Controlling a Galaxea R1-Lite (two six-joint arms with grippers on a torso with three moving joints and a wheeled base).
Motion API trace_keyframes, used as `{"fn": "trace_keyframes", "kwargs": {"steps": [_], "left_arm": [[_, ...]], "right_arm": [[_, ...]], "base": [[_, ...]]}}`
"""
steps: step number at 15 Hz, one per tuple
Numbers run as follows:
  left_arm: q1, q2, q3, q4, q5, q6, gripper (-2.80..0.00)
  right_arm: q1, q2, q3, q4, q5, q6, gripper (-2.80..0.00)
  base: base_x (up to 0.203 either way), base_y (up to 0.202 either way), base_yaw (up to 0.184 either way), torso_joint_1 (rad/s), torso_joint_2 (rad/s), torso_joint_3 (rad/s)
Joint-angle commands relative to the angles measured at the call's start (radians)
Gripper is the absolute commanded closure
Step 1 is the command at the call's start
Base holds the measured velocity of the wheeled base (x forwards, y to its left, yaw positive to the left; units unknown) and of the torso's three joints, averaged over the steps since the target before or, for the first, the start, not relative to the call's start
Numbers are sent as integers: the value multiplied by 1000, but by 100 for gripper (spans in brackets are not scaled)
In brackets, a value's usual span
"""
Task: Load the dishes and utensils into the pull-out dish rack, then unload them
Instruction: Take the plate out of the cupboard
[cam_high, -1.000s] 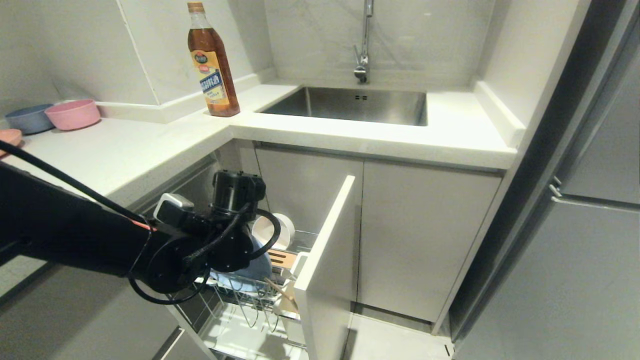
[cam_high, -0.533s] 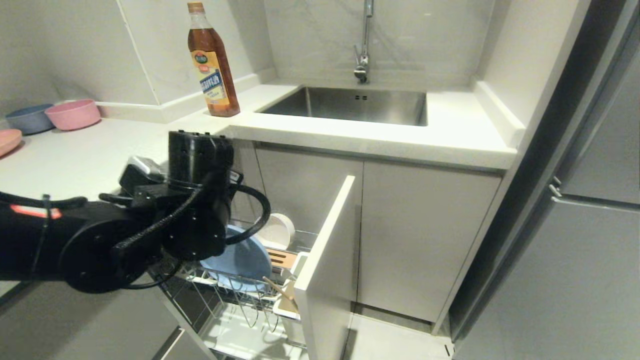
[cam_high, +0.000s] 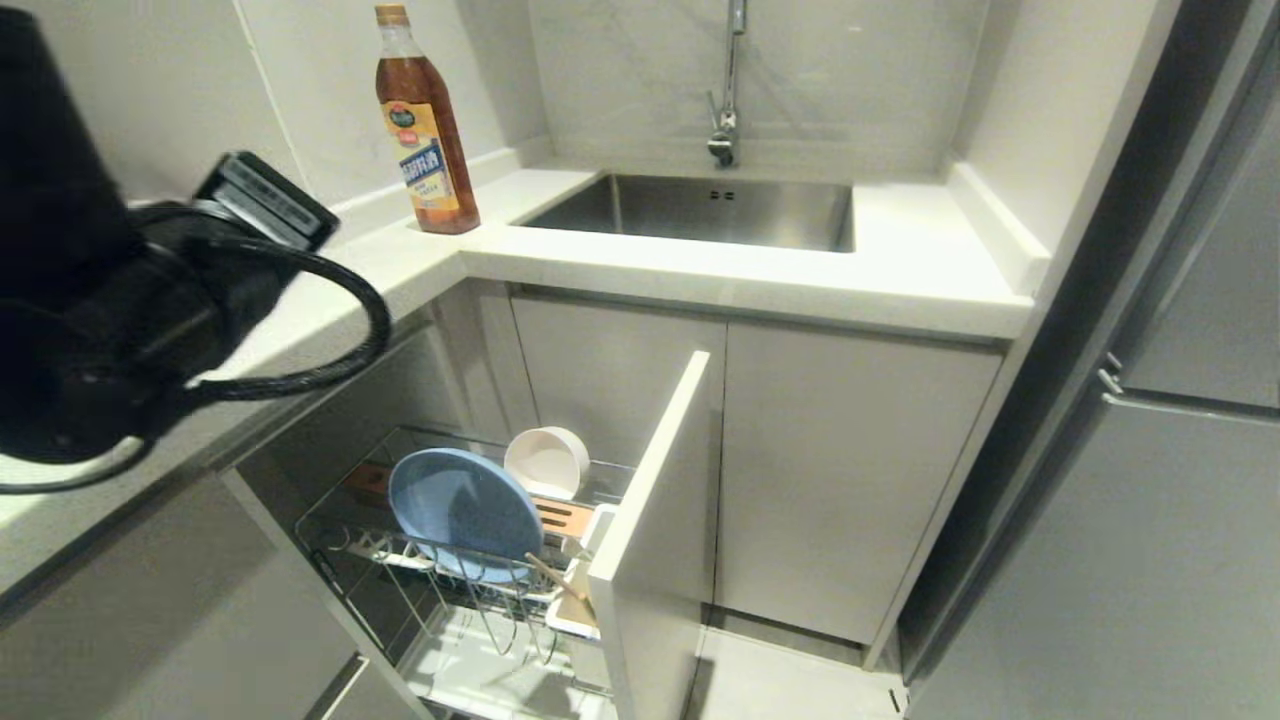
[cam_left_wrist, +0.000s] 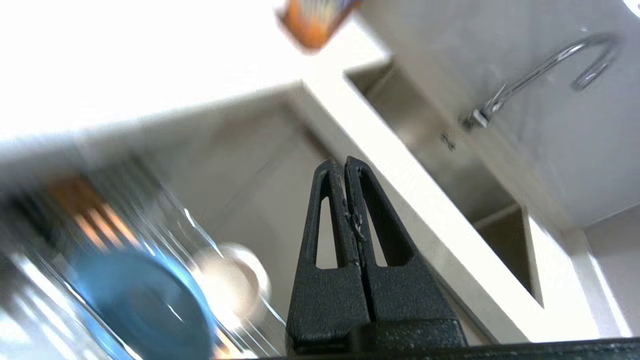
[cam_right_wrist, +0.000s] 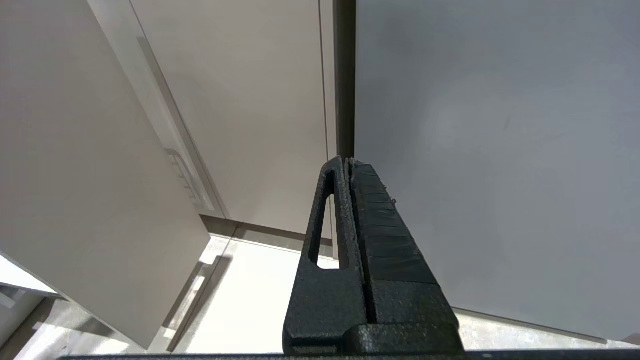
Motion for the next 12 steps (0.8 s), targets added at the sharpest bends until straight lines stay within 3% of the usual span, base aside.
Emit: {"fn": "trace_keyframes", "kwargs": {"steps": [1,3,6,7,10,12], "left_arm": [[76,-137,1,8,-51,122,0],[206,-281,13,77,-214,241,0],[365,-542,35,277,-468,339,0],[394,-628,58,329,-526,363,0],[488,-937,252,424,-707,485,0],[519,-1104,451,453,-778,558,0]], "right_arm": [[0,0,0,0,0,1,0],[0,0,0,0,0,1,0],[0,0,0,0,0,0,0],[0,0,0,0,0,-1,0],[0,0,0,0,0,1,0],[0,0,0,0,0,0,0]], "base": [[0,0,0,0,0,0],[0,0,0,0,0,0],[0,0,0,0,0,0],[0,0,0,0,0,0],[0,0,0,0,0,0],[0,0,0,0,0,0]]}}
